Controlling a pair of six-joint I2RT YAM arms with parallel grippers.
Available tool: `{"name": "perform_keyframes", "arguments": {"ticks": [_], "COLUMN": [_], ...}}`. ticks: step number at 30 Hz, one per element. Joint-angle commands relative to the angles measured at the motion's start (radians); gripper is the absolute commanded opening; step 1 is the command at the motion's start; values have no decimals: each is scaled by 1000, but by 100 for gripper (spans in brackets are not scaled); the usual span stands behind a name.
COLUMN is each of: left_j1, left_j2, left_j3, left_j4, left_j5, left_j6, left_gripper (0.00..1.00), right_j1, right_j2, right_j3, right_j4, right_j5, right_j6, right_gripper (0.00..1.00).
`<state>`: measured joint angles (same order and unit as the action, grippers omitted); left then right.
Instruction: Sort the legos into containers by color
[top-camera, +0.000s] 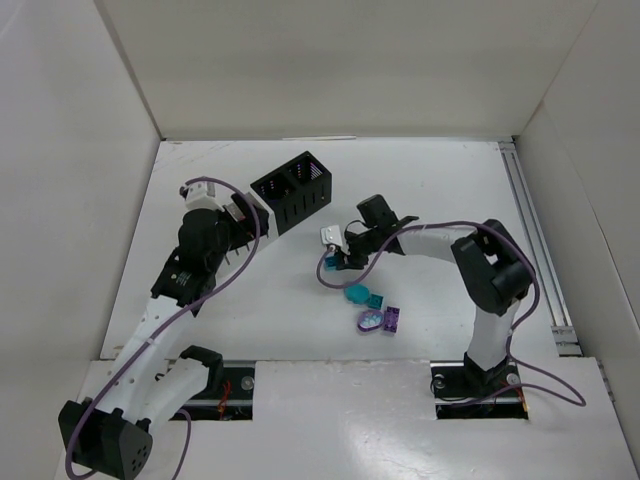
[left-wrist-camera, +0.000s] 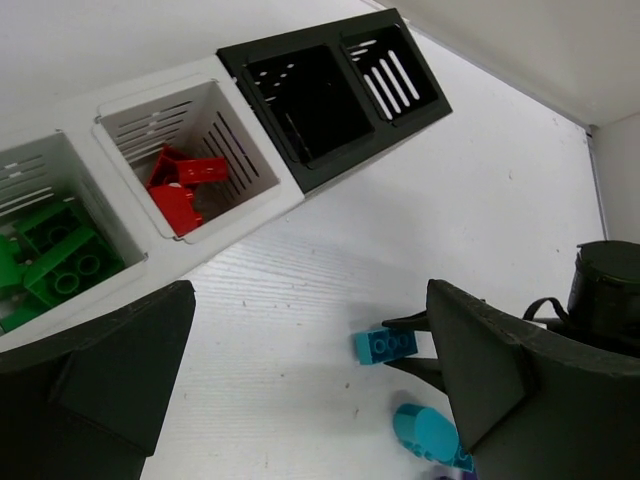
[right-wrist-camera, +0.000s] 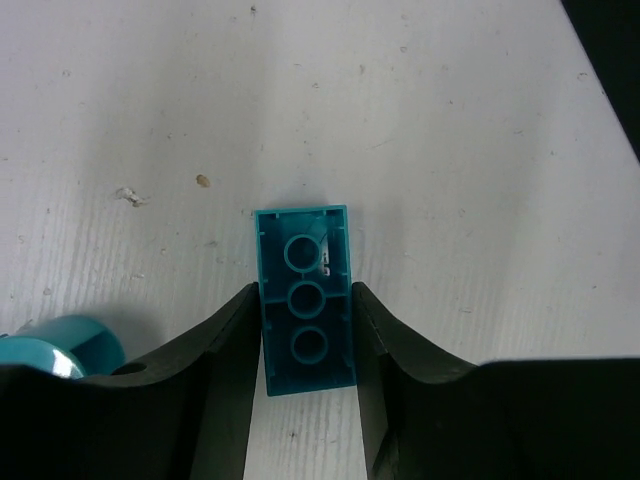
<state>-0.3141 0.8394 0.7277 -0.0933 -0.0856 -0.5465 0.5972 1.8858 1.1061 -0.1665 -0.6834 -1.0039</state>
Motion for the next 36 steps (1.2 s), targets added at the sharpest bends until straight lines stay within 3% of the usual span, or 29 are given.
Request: {"name": "perform_keyframes", "arguments": {"ticks": [1,8,12,20,26,30,36], "left_j1": [-5,-5,-5,-135,-160,-160,-160], "left_j2": [-25,-4,29,79,90,70,70], "left_j3": [-4,-119,-142,-128,-117,-117,-117], "left_j4": [72,298,383,431,402,391,409], "left_j5": [78,493,578,475,422,432,481], "left_j6": [13,30,-16,-40,-40,-30,-30], "left_gripper": [100,99,94,85,62,60,60], "right_j1": [1,12,62,161,194,194,214], "right_j2": [-72,-295,-401,-458,-479,-499,-508], "right_j3": [-18,-83,-94,-54,-28,-37,-60], "right_j4": [9,99,162,183,205,228,312], "right_j5": [-94,-120,-75,28,71,154,156], "right_j6": [-12,74,140,201,232,266,295], "right_gripper": [28,26,26,26,25,25,25]}}
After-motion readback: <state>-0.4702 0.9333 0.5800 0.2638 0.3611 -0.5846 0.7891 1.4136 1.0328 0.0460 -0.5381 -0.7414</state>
